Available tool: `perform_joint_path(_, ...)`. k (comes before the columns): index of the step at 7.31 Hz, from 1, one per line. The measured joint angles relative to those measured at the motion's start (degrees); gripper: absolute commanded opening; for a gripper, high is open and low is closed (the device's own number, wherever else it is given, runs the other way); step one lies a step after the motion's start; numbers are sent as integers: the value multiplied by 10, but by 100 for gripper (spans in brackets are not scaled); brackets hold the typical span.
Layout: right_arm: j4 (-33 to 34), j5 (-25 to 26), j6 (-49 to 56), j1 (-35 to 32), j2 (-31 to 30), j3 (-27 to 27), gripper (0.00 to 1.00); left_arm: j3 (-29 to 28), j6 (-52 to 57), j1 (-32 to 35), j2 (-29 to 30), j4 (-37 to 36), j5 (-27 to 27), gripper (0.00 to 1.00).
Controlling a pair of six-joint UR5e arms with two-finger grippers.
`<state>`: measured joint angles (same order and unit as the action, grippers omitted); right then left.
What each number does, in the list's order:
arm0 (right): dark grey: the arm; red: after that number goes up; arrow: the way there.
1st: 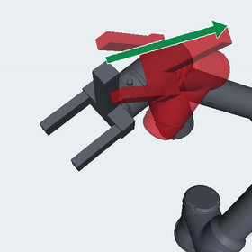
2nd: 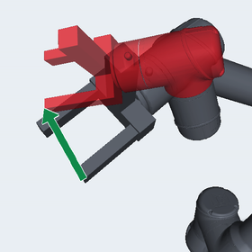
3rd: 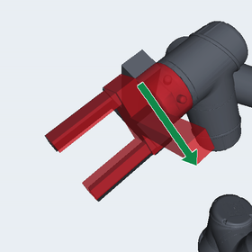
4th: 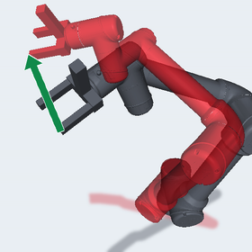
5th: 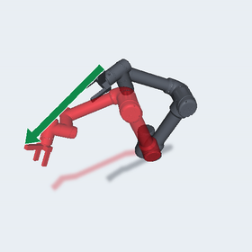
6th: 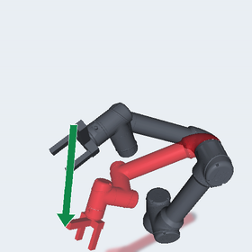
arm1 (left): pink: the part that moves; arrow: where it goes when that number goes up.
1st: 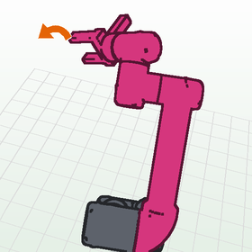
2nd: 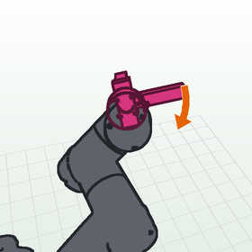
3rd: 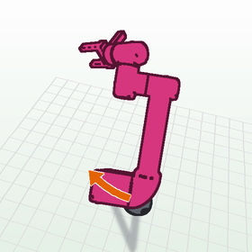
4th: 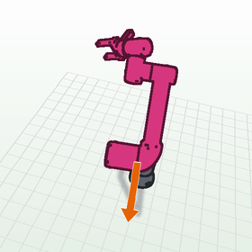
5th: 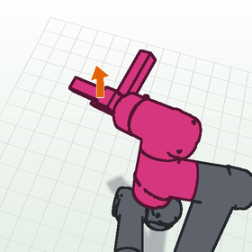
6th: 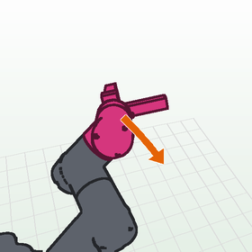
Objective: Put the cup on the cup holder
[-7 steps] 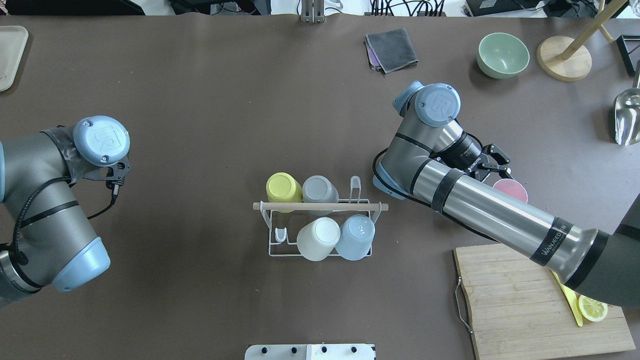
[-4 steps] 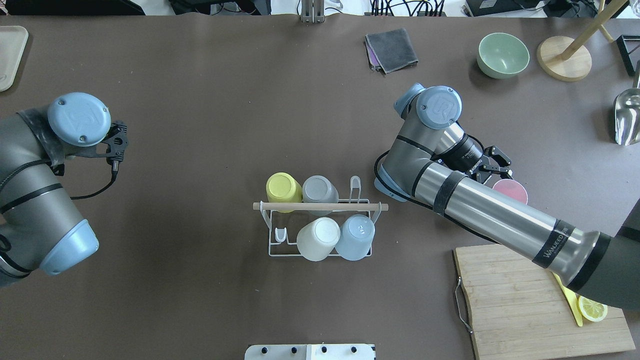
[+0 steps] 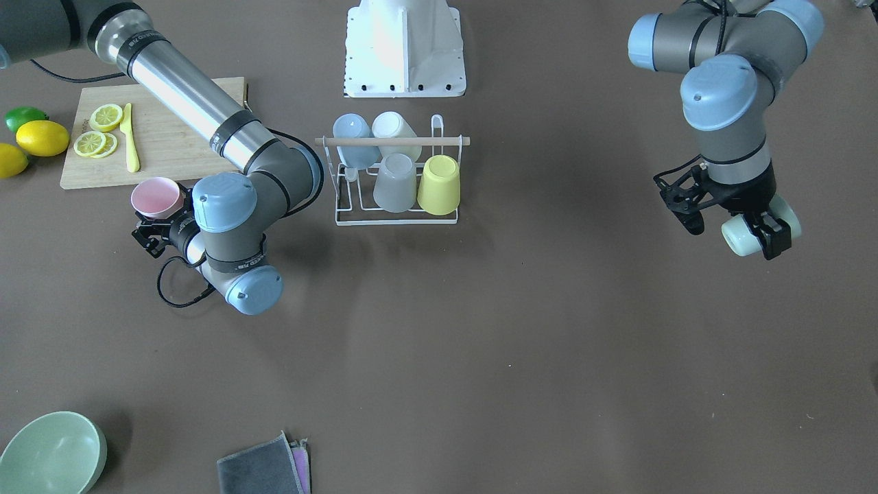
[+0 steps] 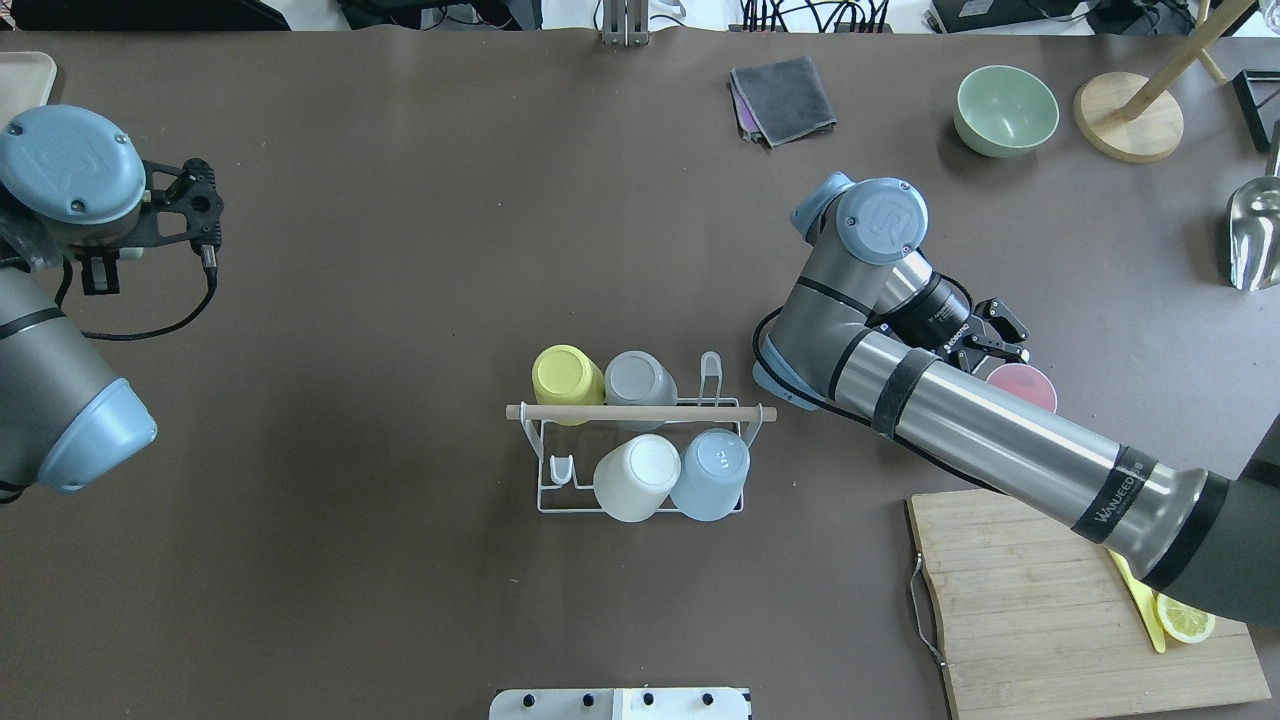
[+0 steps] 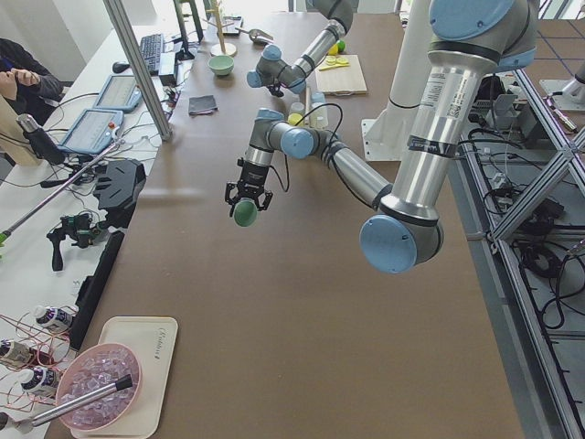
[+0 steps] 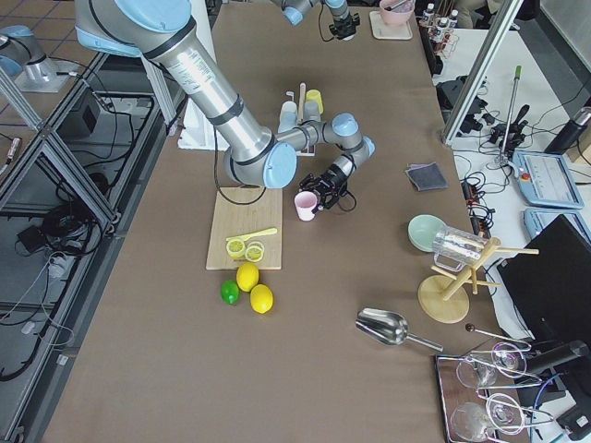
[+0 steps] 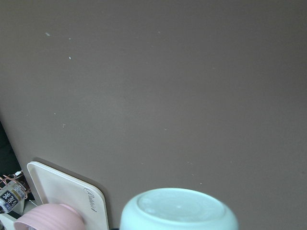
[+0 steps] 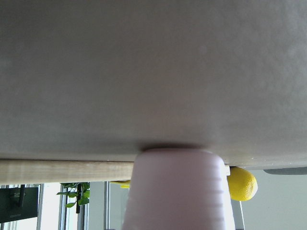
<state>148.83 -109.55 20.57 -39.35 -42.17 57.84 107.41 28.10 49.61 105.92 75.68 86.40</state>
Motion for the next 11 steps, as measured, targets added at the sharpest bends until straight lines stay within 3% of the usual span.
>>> perform_joint_path(2,1,5,1,0,-1,3,46,1,-54,20,4,16,20,0)
perform_joint_path(5,2,11,1,-2,0,6,39,7,-167,45,6,38,52,0)
perform_joint_path(9,31,20,2,-7,1,34,38,-11,-272,45,-10,245,71,0)
perform_joint_path(11,56,29,2,-18,0,78,38,-39,-308,45,-26,408,108,0)
